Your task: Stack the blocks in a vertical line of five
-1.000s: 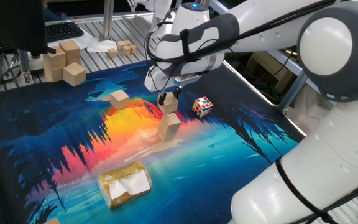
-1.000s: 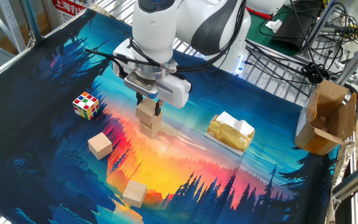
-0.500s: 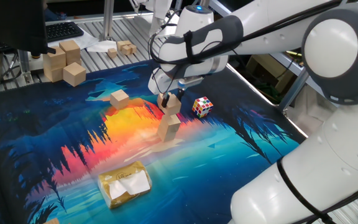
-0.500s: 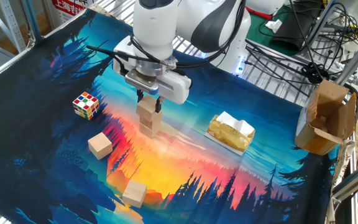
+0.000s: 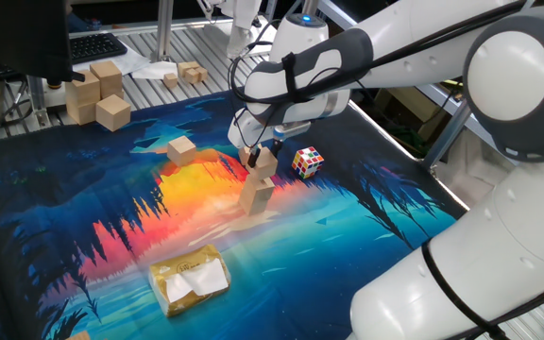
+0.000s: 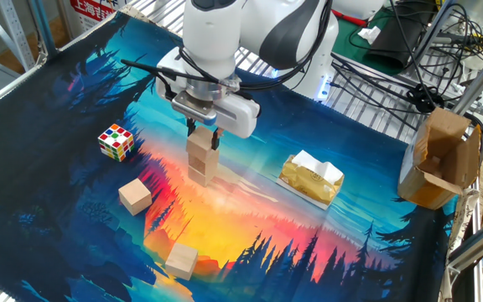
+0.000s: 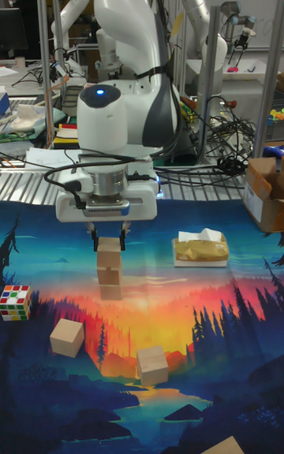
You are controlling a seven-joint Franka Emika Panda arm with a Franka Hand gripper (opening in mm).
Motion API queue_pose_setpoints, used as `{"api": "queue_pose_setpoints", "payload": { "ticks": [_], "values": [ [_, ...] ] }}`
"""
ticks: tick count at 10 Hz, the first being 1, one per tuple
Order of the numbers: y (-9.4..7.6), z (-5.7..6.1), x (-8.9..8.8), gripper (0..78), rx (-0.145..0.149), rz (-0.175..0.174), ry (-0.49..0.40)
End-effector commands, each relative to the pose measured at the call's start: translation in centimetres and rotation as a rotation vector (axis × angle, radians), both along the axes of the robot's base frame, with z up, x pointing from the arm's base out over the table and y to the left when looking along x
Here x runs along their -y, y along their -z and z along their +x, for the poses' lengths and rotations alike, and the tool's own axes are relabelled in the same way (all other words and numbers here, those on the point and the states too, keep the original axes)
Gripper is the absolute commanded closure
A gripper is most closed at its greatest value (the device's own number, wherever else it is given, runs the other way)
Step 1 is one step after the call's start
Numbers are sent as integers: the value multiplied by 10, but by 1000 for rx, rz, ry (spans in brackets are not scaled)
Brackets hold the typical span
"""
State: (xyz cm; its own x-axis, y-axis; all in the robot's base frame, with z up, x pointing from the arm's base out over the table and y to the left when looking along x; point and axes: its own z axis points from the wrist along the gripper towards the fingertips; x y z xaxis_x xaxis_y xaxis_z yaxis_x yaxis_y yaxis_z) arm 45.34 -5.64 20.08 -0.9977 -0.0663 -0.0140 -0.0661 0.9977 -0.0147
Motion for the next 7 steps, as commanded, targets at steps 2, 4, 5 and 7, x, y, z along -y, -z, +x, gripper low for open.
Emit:
{"api": "queue_pose_setpoints", "payload": {
  "ticks": [2, 4, 5, 7],
  "values": [
    [-2, -1, -1, 764, 2, 4, 7],
    [-2, 0, -1, 764, 3, 0, 15],
    [-2, 0, -1, 764, 4, 0, 16],
    [-2, 0, -1, 764, 5, 0, 14]
  ]
}}
